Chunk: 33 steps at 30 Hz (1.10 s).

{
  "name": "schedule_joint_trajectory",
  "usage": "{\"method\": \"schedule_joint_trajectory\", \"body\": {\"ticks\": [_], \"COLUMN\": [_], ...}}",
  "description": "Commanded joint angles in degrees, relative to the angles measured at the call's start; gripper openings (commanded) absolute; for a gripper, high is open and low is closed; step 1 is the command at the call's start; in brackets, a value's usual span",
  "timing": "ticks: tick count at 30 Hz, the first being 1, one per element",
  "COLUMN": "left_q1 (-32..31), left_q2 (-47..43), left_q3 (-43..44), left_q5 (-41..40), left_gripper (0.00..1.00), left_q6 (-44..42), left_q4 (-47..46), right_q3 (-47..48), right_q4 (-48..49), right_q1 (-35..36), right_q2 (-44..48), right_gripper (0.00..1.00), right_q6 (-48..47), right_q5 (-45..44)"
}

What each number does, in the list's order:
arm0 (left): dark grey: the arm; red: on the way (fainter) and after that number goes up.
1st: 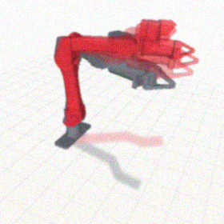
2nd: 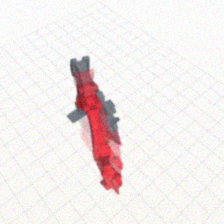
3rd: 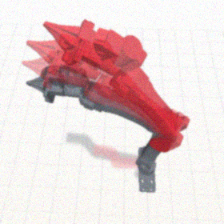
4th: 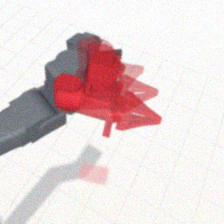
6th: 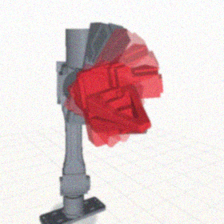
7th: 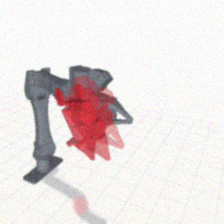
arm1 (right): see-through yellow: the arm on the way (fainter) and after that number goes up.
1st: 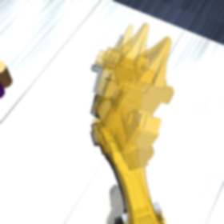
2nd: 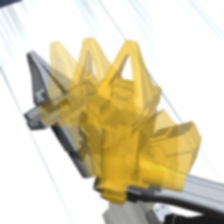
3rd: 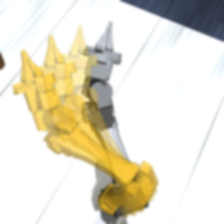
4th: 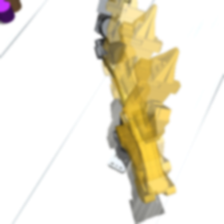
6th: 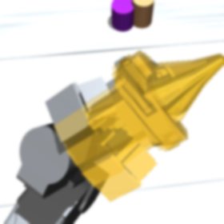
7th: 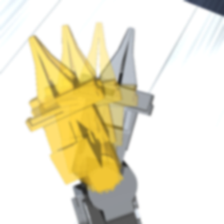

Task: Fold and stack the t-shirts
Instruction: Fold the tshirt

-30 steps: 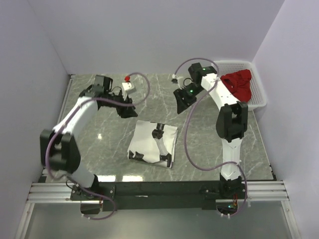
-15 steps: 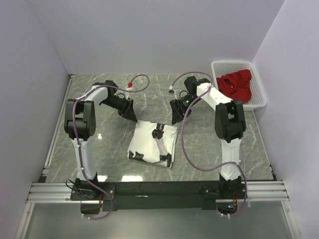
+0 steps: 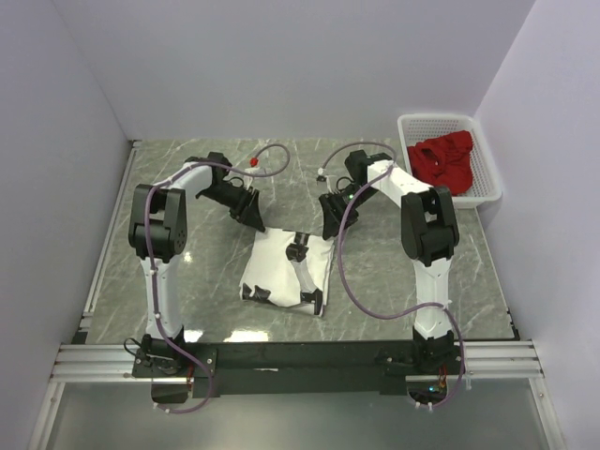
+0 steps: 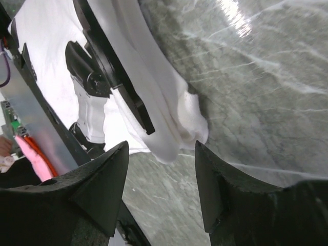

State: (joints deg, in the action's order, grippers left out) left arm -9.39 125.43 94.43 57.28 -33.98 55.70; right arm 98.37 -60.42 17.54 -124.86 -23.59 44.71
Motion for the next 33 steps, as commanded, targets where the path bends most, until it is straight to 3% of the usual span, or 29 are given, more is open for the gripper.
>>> {"method": "schedule_joint_trajectory", "body": {"ticks": [1, 4, 8, 10, 11, 13, 15, 20, 26, 33], "left_q1": [-0.7, -0.8, -0.8, -0.8, -0.7, -0.1, 0.7, 1.7, 1.7, 1.7], "left_q2": [0.1, 0.6, 0.4, -0.1, -0.3, -1.6, -2.8, -6.0, -5.7, 2.1], "left_q3": [-0.2, 0.0, 0.8, 0.8, 1.1, 0.8, 0.6, 0.3, -1.3, 4.6], "left_q5": [0.6, 1.0, 1.3, 1.3, 1.2, 1.7, 1.9, 1.4, -3.3, -12.2], "left_gripper": [0.61, 0.55, 0.36, 0.26, 0.1, 0.01, 0.01, 0.01, 0.01, 0.01], "left_q6": [0.6, 0.1, -1.8, -2.9, -3.0, -2.2, -1.2, 1.9, 11.6, 19.7], "left_q4": [-2.1, -1.7, 0.7, 1.8, 2.2, 2.3, 1.5, -1.2, -13.0, -19.3], "right_q3": [-1.2, -2.6, -4.0, -4.1, -4.0, -3.4, -2.1, -0.3, -2.1, 11.6], "right_q4": [-1.4, -1.4, -1.6, -1.9, -1.9, -1.9, -2.2, -4.4, 0.7, 5.1], "right_q1": [1.0, 1.3, 1.5, 1.4, 1.4, 1.4, 1.1, -0.4, -1.8, -1.9], "right_q2": [0.6, 1.4, 2.1, 2.3, 2.5, 3.0, 3.6, 4.9, 4.1, -6.3], "right_gripper": [0.61, 0.57, 0.49, 0.38, 0.33, 0.19, 0.0, 0.0, 0.0, 0.0], "right_q6": [-1.3, -1.5, -1.8, -2.1, -1.8, -1.8, -1.8, -2.2, 0.4, 5.8], "right_q5": [2.1, 2.8, 2.1, 1.7, 1.3, 0.0, -1.2, -3.2, -12.4, -19.9]}}
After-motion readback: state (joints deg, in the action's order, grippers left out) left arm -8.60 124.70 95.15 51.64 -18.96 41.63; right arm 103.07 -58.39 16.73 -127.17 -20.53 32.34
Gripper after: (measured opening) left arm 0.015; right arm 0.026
